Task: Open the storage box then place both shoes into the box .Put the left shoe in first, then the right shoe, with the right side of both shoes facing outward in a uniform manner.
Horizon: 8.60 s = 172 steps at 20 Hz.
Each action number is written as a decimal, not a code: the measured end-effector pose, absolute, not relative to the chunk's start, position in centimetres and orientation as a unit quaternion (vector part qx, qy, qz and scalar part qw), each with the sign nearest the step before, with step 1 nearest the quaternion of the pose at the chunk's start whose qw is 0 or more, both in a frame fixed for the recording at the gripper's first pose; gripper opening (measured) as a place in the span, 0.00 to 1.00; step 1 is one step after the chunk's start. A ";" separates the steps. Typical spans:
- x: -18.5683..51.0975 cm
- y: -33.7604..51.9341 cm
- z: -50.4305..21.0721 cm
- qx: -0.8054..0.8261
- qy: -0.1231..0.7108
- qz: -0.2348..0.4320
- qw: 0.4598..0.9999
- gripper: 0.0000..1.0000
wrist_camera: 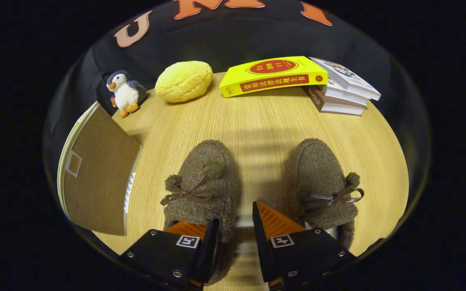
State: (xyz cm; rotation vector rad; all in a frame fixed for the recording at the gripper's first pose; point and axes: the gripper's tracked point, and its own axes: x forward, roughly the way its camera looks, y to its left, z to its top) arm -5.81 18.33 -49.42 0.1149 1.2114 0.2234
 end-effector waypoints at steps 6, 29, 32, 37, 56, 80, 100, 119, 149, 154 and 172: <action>-5.5 19.2 -49.5 0.056 0.560 0.106 0.820 0.12; -4.8 29.7 -27.7 0.142 0.498 0.151 0.842 0.04; -4.6 33.5 -26.6 0.132 0.497 0.169 0.841 0.04; -4.8 40.4 -25.8 0.128 0.504 0.194 0.832 0.04; -6.4 50.3 -36.5 0.126 0.616 0.134 0.766 0.04; -6.2 36.2 -25.1 0.179 0.495 0.271 0.806 0.96; -7.8 7.9 -38.4 0.086 0.528 0.128 0.835 0.98; -5.4 3.7 -51.3 0.058 0.568 0.110 0.813 0.69; -2.9 26.0 -27.2 0.104 0.495 0.159 0.848 0.03; -3.6 33.2 -26.1 0.098 0.499 0.194 0.839 0.03; -6.1 43.6 -27.7 0.126 0.529 0.209 0.813 0.20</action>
